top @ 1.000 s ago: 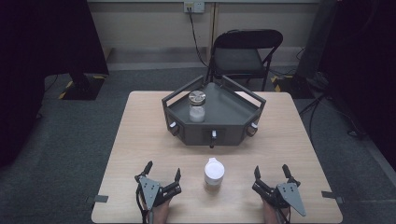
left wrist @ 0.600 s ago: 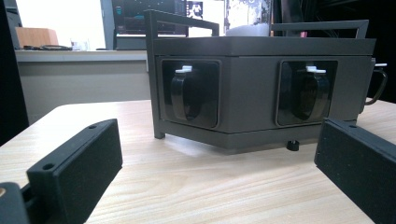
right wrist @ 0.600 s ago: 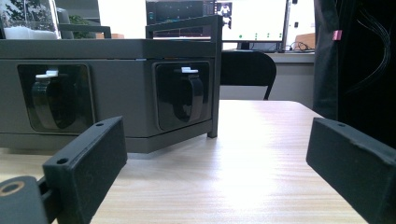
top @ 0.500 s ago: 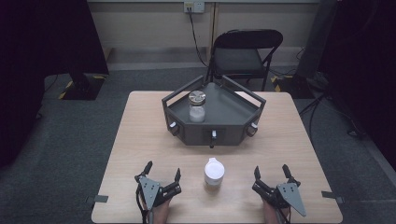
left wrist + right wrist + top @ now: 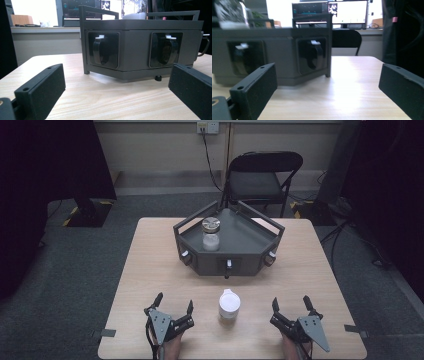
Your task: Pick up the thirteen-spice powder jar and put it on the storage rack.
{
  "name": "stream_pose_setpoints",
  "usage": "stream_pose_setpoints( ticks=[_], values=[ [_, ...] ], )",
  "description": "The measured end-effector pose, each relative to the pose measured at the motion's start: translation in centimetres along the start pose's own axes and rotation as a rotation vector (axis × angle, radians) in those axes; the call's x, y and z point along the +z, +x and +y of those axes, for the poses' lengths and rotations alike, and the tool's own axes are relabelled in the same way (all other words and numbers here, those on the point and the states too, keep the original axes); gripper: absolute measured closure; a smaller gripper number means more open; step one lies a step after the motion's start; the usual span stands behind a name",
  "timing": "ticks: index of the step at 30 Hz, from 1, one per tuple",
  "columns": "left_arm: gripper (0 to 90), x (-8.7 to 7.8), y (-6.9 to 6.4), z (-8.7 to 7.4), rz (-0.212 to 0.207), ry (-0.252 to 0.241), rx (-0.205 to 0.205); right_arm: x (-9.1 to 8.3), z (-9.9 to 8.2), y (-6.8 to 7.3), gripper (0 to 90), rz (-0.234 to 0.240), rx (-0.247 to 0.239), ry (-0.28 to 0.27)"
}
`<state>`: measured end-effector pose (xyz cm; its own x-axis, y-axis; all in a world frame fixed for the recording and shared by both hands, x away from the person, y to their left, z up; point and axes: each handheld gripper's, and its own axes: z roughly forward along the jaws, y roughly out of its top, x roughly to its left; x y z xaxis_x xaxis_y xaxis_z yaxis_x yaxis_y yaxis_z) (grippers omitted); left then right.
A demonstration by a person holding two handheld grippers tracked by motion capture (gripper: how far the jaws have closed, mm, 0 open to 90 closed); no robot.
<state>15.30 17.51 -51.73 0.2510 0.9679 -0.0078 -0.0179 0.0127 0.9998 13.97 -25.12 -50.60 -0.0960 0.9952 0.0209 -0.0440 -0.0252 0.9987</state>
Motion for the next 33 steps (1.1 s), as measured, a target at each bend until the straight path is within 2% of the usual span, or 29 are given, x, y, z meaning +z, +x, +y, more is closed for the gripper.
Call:
stream_pose_setpoints(
  ticks=[3, 5, 8, 13, 18, 22, 26, 30, 33],
  values=[
    [0.1, 0.0, 0.0, 0.0, 0.0, 0.0, 0.0, -0.4, 1.1, 0.2, 0.0, 0.046, -0.005, -0.043],
    [0.1, 0.0, 0.0, 0.0, 0.003, 0.001, 0.001, -0.7, 1.7, 0.4, 0.0, 0.099, 0.006, -0.088],
    [0.1, 0.0, 0.0, 0.0, 0.002, 0.001, 0.001, -0.7, 2.9, 1.0, 0.0, 0.171, 0.007, -0.117],
    [0.1, 0.0, 0.0, 0.0, 0.001, 0.0, 0.0, -0.5, 4.0, 2.4, 0.1, 0.303, 0.014, -0.135],
    [0.1, 0.0, 0.0, 0.0, 0.001, 0.0, 0.0, -0.2, 4.2, 3.9, 0.0, 0.387, 0.001, -0.111],
    [0.1, 0.0, 0.0, 0.0, 0.0, 0.0, 0.0, 0.2, 3.7, 4.8, 0.1, 0.408, 0.001, -0.071],
    [0.1, 0.0, 0.0, 0.0, 0.0, 0.0, 0.0, 0.3, 2.8, 5.5, 1.8, 0.408, 0.041, -0.044],
    [0.1, 0.0, 0.0, 0.0, -0.001, 0.0, 0.0, 0.3, 1.9, 6.6, 4.8, 0.399, 0.007, -0.017],
    [0.1, 0.0, 0.0, 0.0, -0.002, 0.001, 0.0, 0.5, 1.5, 7.2, 8.0, 0.393, 0.018, 0.009]
  ],
)
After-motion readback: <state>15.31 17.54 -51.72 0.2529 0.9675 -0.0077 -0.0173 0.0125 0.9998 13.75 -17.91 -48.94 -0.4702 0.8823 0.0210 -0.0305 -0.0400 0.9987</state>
